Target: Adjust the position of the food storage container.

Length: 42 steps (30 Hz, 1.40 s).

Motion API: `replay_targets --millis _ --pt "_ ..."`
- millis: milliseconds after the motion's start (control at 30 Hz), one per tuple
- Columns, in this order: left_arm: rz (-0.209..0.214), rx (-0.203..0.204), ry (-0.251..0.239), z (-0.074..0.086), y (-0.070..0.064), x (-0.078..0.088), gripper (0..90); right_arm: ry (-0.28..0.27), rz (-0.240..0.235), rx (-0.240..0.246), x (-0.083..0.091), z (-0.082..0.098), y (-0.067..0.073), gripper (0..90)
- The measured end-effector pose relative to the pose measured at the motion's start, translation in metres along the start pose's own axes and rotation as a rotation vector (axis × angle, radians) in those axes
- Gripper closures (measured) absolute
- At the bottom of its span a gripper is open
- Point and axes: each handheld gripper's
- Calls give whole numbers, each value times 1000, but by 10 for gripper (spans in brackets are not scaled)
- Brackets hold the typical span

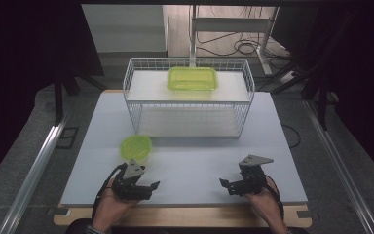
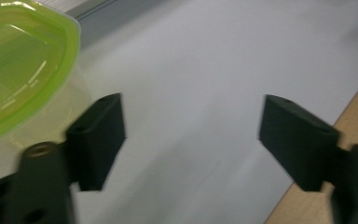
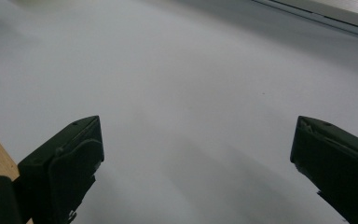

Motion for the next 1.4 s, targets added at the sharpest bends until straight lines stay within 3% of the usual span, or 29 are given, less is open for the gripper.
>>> replay_targets --millis 67,133,167,200,267,300,367,400,500,533,667,733,967,1233,1400 --pt "14 4 6 -5 5 3 476 2 -2 -3 0 1 -1 28" --pt "1 14 -9 -10 13 7 577 2 -4 -4 0 1 -1 31" --pt "1 14 -9 -10 13 7 670 2 -4 -4 0 1 -1 31" --pt "-5 18 -12 -13 16 8 670 4 -7 -1 0 1 -1 32" --pt "-14 22 -14 -16 20 10 758 3 -8 1 0 1 -1 33" --pt "-32 27 -15 -22 29 12 758 2 -9 4 -1 1 0 35" --pt "-46 36 -18 -30 40 14 867 3 -7 14 -1 1 0 37" --pt "-52 59 -32 -39 52 15 900 4 -6 18 -1 1 0 40" --pt "-73 71 -42 -46 63 16 900 4 -8 11 -1 2 -1 42" --pt "-104 84 -51 -52 72 16 900 0 -11 8 -1 2 -2 45" --pt "-139 105 -64 -59 86 16 900 1 -12 3 -1 3 -3 48" --pt "-182 129 -72 -64 101 13 900 -1 -14 4 -2 3 -3 49" --pt "-224 193 -88 -68 128 3 900 9 -22 11 -4 4 -2 52" --pt "-243 212 -58 -60 135 -18 900 15 -26 14 -5 4 -2 58" --pt "-230 206 -52 -55 130 -22 900 26 -28 19 -6 5 -1 61"
Point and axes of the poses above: each handheld gripper's, and its own axes: x roughly backward along the jaws, z roughly out of its underside, y roughly to its left, and after that the axes turned 15 degrees about x, right-handed
